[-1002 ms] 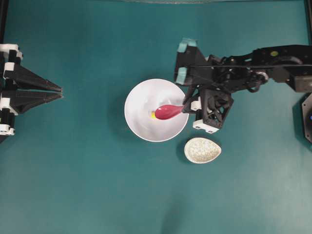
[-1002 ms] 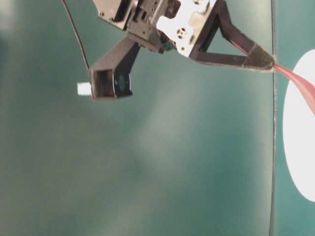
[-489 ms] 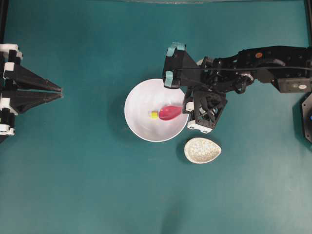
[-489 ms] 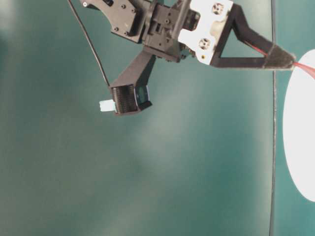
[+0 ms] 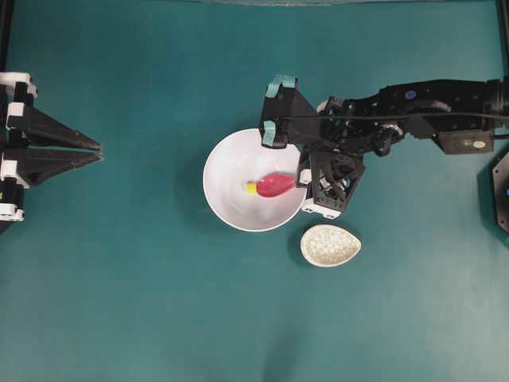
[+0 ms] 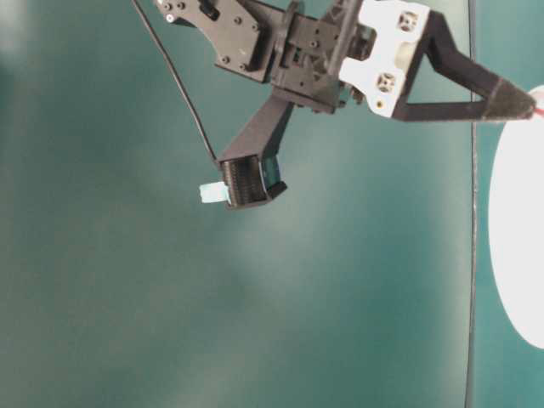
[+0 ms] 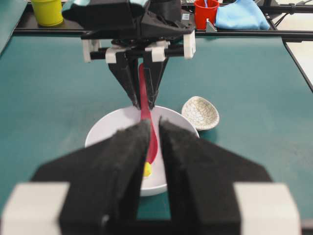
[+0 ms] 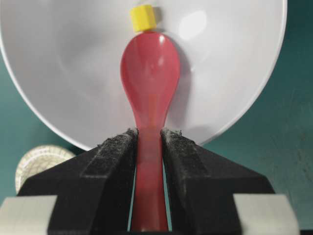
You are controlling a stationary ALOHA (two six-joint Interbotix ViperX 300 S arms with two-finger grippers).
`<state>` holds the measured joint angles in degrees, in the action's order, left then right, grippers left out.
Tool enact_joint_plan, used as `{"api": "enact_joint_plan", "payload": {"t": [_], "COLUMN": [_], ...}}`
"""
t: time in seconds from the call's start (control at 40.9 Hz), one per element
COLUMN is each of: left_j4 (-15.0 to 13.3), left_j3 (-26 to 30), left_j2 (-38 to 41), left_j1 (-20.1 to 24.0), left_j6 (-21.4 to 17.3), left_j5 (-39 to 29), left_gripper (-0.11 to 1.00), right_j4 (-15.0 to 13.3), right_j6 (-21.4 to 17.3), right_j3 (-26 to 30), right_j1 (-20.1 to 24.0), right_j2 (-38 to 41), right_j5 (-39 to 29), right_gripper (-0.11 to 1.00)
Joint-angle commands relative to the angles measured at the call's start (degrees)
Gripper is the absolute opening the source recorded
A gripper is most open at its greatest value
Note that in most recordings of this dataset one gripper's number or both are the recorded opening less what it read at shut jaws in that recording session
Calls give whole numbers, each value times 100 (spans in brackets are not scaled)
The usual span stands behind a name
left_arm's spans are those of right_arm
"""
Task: Scoop the yellow hexagonal prism block from the bowl with a spoon using the right arm.
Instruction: 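Push the spoon bowl under the yellow hexagonal block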
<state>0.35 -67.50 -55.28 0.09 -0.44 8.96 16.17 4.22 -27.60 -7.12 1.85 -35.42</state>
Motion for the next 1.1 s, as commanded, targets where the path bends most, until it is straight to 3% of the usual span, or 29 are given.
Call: {"api": "enact_joint_plan", "payload": {"t": [0.0, 0.685, 1.076], "left_j4": [18, 26, 18], "left_j3": [158, 158, 158], "left_j2": [18, 26, 18], "left_j1": [9, 9, 9], "left_j6": [-9, -18, -18], "left_j5": [35, -35, -70], "left_gripper": [16, 16, 16], "right_j4": [-9, -9, -9], "right_j6": [0, 62, 70], "right_j3": [167, 483, 492], "right_j1": [-18, -18, -18], "right_j2": [-53, 202, 193], "right_j5": [141, 879, 958], "right_gripper": [25, 25, 25]}}
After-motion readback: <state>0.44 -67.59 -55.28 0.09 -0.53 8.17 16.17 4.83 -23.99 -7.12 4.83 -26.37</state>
